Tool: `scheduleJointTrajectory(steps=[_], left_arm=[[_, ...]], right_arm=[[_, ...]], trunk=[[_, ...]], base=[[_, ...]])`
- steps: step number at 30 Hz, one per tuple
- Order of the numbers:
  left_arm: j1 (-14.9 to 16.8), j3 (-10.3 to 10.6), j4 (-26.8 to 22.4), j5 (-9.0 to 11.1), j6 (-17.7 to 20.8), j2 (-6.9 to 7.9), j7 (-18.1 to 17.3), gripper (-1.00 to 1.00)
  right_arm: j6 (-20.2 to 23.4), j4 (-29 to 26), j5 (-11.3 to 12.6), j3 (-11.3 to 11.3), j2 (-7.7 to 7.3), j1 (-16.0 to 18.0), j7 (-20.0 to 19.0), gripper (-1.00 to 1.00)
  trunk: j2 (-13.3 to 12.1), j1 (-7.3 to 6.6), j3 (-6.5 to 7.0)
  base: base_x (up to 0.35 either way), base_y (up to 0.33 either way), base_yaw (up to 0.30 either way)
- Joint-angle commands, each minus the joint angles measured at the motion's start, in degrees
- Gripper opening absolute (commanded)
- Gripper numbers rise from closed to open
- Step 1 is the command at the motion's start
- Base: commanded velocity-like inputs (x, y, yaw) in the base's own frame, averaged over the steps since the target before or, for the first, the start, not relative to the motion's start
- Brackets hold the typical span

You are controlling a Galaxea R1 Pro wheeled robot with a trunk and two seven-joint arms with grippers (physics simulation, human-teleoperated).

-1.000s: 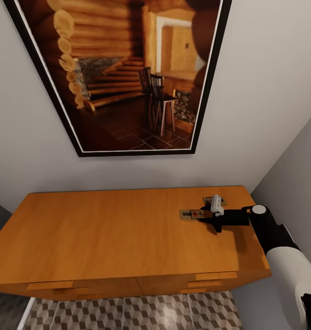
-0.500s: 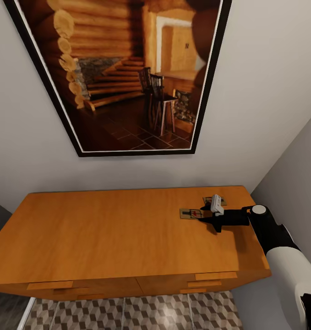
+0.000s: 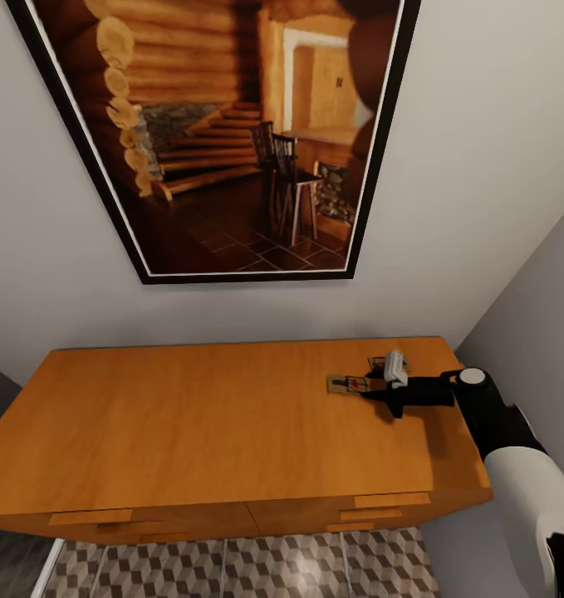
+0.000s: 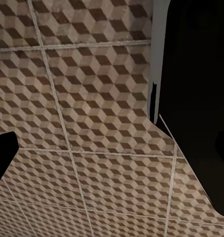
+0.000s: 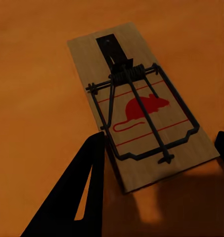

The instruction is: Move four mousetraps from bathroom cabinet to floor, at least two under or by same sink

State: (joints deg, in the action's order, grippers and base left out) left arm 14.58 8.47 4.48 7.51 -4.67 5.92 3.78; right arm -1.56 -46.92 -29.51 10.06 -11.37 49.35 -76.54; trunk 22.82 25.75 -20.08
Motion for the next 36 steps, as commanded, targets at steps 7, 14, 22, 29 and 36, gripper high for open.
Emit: scheduleJointTrajectory(steps=[7,14,22,29,36], left_arm=[[0.1,0.5,0.2,0.6,-0.4,-0.03,0.0,1.0],[0.1,0.5,0.2,0.6,-0.4,-0.03,0.0,1.0],[0.1,0.5,0.2,0.6,-0.4,-0.03,0.0,1.0],[0.1,0.5,0.2,0.6,-0.4,-0.03,0.0,1.0],[0.1,0.5,0.2,0.6,-0.4,-0.03,0.0,1.0]], right_arm=[[4.3,-2.5,-0.3,0.9,0.09,0.0,-0.2,-1.0],[9.1,-5.2,-0.3,1.0,0.17,0.0,-0.2,-1.0],[10.1,-5.9,-0.3,1.0,0.26,0.0,-0.2,-1.0],[10.3,-6.0,-0.3,0.9,0.29,0.0,-0.1,-1.0],[10.3,-6.0,-0.3,0.8,0.29,0.0,-0.1,-1.0]], trunk=[[0.1,0.03,-0.09],[0.1,0.03,-0.09],[0.1,0.03,-0.09],[0.1,0.03,-0.09],[0.1,0.03,-0.09]], base=[[0.0,0.0,0.0],[0.0,0.0,0.0],[-0.002,0.0,0.0],[-0.093,0.087,0.0],[-0.162,0.213,0.0]])
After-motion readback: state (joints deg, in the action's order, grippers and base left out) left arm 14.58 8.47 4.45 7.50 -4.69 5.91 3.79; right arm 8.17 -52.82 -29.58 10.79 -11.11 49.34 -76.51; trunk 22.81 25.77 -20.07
